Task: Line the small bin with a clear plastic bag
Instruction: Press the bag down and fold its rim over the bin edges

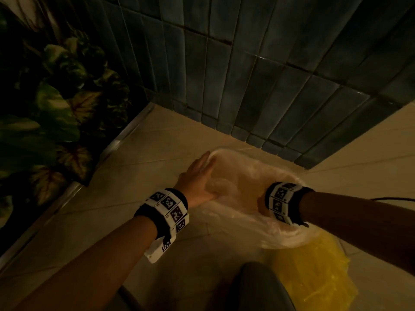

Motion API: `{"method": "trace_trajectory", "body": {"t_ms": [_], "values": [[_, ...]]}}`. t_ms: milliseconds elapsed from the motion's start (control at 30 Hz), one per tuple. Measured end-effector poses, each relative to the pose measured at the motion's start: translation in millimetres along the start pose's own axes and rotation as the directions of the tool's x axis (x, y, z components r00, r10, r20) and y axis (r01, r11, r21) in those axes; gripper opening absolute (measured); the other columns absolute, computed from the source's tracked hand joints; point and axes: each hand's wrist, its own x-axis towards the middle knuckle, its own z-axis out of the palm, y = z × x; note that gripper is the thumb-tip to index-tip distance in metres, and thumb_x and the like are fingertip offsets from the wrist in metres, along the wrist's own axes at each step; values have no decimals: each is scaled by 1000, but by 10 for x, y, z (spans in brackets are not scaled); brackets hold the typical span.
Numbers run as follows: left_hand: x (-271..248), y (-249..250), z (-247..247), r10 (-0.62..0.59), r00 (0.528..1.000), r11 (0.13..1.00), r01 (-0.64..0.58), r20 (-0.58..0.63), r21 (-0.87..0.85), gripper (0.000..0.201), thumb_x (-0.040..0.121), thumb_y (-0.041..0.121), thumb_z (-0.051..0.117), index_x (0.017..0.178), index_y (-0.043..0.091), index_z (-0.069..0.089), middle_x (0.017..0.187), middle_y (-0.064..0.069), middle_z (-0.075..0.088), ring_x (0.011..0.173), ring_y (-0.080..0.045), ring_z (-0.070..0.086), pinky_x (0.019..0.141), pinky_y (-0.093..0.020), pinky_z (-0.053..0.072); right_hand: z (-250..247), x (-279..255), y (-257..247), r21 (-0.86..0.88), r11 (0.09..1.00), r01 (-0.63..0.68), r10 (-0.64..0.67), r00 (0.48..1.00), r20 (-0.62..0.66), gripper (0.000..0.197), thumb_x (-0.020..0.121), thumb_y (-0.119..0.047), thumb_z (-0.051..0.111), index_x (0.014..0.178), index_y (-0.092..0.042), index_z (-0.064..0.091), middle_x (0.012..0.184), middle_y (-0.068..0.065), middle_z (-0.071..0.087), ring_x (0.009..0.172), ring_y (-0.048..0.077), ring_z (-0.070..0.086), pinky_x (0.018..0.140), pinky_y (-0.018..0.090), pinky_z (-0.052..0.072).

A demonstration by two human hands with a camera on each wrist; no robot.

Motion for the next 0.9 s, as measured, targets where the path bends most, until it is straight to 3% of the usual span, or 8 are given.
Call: {"method": "trace_trajectory", "body": {"t_ms": [33, 133, 267, 333, 467, 600, 767, 900], "values": [[4, 0, -2, -1, 1000, 1000, 1, 3, -6, 104, 78, 50, 65, 150, 32, -9, 158, 13, -19, 149, -18, -2, 114, -53, 20, -245, -552, -209, 78, 995, -56, 58, 998, -24, 40, 96, -17, 45, 135, -9, 45, 140, 12, 48, 128, 29, 47, 100, 31, 41], [22, 11, -11, -5, 1000, 999, 6, 8, -35, 106, 77, 47, 67, 150, 33, -9, 158, 13, -18, 149, -19, -2, 115, -53, 19, -702, -1182, -390, 227, 974, 9, 25, 989, -146, 43, 98, -30, 40, 133, -5, 46, 140, 14, 47, 128, 30, 45, 99, 32, 36], [33, 33, 10, -3, 1000, 996, 4, 18, -94, 109, 76, 41, 71, 149, 36, -10, 158, 14, -19, 149, -19, 1, 116, -53, 18, -1059, -1433, -460, 241, 958, 158, -28, 884, -467, 50, 98, -42, 33, 138, -13, 41, 146, 7, 41, 132, 25, 38, 108, 32, 28], [47, 30, 43, 10, 1000, 994, -9, 15, -110, 111, 75, 40, 72, 149, 35, -10, 158, 14, -18, 149, -18, 3, 115, -53, 20, -1103, -1304, -591, 174, 966, 190, -100, 899, -427, 50, 98, -38, 34, 143, -15, 33, 151, 6, 35, 138, 25, 32, 112, 33, 23], [86, -19, 117, 31, 999, 988, -37, -39, -149, 109, 70, 45, 74, 149, 38, -2, 159, 15, -10, 147, -21, 15, 112, -54, 29, -1156, -1082, -770, -28, 992, 125, -127, 926, -356, 47, 93, -25, 51, 138, -13, 43, 148, 13, 38, 135, 29, 37, 111, 37, 31], [104, -46, 137, 3, 999, 991, -9, -43, -134, 111, 67, 56, 72, 148, 38, -2, 158, 17, -8, 148, -22, 12, 112, -56, 27, -1124, -998, -876, -184, 973, 140, -184, 951, -249, 54, 100, -22, 30, 149, -10, 12, 158, 12, 14, 145, 32, 15, 119, 44, 14], [45, 30, 57, -20, 999, 996, 23, 37, -85, 108, 75, 49, 68, 149, 34, -10, 159, 11, -15, 149, -25, 2, 115, -57, 19, -1066, -1216, -675, 124, 979, 165, -133, 964, -231, 49, 100, -26, 33, 147, -14, 24, 156, 7, 26, 142, 24, 27, 115, 32, 18], [38, 60, 74, -46, 998, 998, 48, 36, -31, 110, 75, 46, 69, 148, 36, -12, 158, 11, -15, 149, -25, -2, 115, -59, 16, -779, -1216, -562, 88, 990, 111, -109, 994, -20, 54, 99, -26, 37, 148, -17, 18, 157, 6, 20, 142, 24, 24, 114, 33, 20]]}}
